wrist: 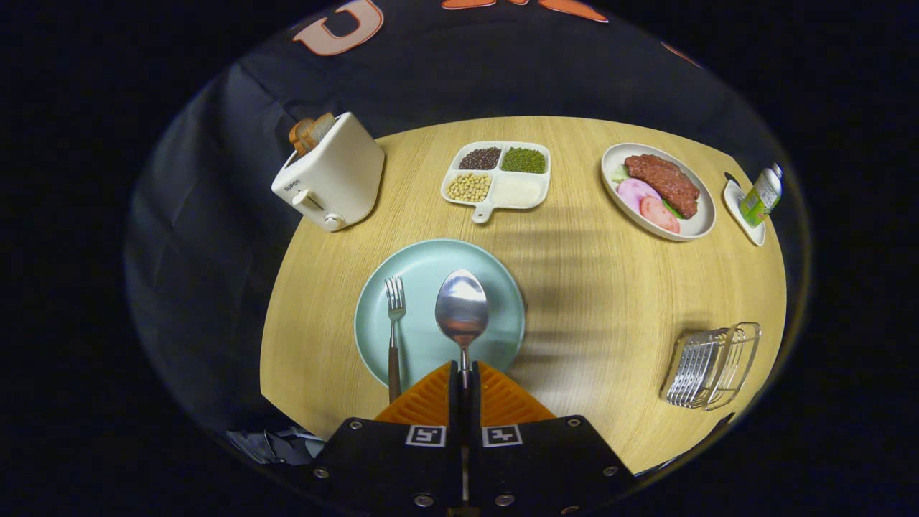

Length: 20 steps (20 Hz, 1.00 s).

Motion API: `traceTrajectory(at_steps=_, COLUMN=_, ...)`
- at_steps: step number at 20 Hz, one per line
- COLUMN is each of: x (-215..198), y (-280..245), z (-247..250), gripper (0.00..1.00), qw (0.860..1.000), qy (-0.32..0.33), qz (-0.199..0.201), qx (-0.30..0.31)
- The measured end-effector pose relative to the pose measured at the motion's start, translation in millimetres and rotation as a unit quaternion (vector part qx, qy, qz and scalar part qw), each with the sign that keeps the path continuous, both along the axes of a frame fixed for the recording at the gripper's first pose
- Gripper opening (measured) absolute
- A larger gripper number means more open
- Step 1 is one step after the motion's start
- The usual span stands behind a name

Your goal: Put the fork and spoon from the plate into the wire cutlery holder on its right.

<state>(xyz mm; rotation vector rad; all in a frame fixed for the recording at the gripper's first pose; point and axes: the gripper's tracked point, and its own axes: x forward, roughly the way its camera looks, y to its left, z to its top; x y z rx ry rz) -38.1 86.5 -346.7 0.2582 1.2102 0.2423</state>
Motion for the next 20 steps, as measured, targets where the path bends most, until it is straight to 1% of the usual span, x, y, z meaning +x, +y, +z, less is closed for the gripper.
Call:
traceTrajectory(at_steps=5, x=-12, y=-58, z=29, gripper=0.04, qw=0.998, qy=-0.026, qz=-0.057, qx=-0.001)
traceTrajectory(at_steps=8, x=-23, y=-96, z=40, gripper=0.04, qw=0.995, qy=-0.039, qz=-0.097, qx=-0.003)
traceTrajectory(at_steps=14, x=-55, y=-174, z=43, gripper=0.04, qw=0.984, qy=-0.043, qz=-0.17, qx=-0.008)
traceTrajectory(at_steps=16, x=-65, y=-194, z=39, gripper=0.04, qw=0.982, qy=-0.041, qz=-0.184, qx=-0.01)
traceTrajectory(at_steps=20, x=-81, y=-219, z=33, gripper=0.04, qw=0.98, qy=-0.037, qz=-0.194, qx=-0.01)
